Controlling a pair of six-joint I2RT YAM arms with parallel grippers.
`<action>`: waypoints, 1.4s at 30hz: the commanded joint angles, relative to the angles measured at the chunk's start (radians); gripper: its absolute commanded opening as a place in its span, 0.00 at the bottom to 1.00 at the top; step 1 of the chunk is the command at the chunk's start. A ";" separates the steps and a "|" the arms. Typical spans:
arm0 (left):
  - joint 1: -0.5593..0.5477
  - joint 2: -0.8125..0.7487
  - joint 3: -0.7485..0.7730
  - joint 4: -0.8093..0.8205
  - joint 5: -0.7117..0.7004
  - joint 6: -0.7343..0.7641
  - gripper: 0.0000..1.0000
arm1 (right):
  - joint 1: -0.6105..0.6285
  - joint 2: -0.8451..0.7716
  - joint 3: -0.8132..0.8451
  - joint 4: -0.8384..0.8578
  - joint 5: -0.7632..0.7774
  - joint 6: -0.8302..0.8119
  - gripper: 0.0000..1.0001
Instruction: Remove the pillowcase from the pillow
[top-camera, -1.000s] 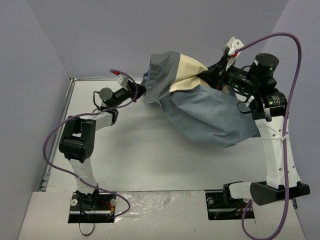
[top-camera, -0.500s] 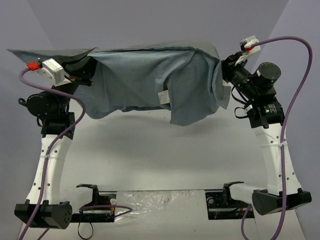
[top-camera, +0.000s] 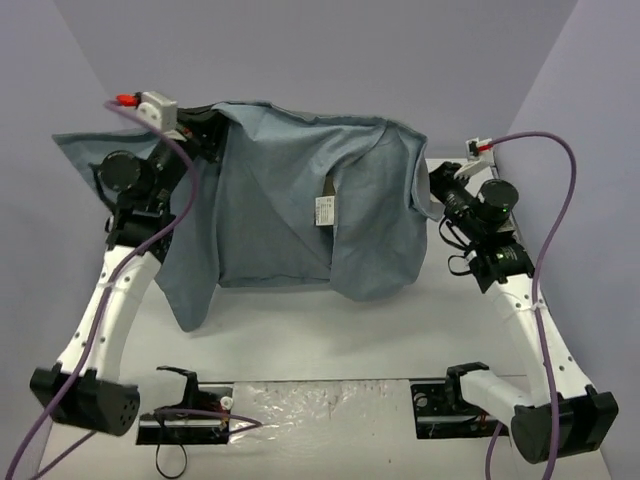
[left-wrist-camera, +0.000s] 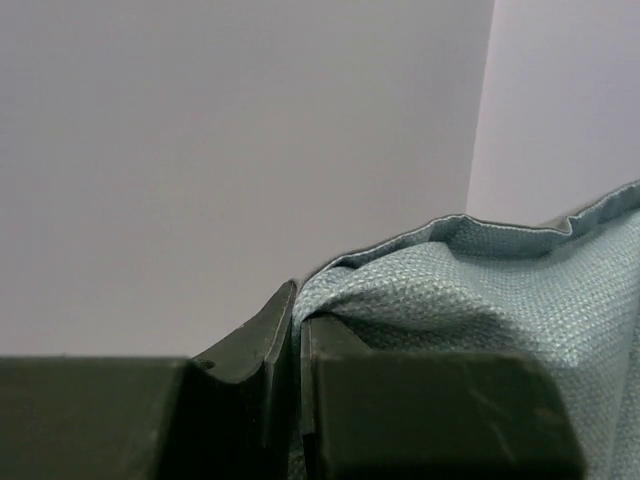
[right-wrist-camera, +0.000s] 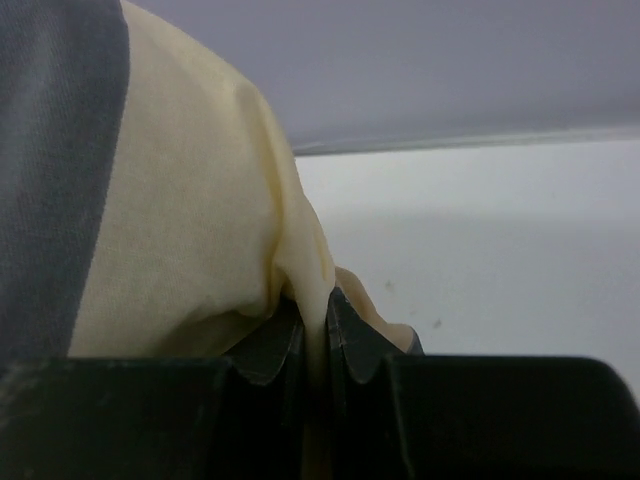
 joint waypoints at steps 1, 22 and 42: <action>-0.039 0.173 -0.018 0.012 -0.083 0.057 0.02 | -0.012 0.034 -0.146 0.145 0.101 0.080 0.00; -0.246 0.552 0.253 -0.199 -0.299 0.118 0.95 | -0.363 0.177 -0.093 0.051 0.023 -0.688 1.00; -0.409 0.354 -0.010 -0.574 -0.382 -0.138 0.97 | 0.013 0.415 -0.048 -0.292 0.345 -0.535 0.75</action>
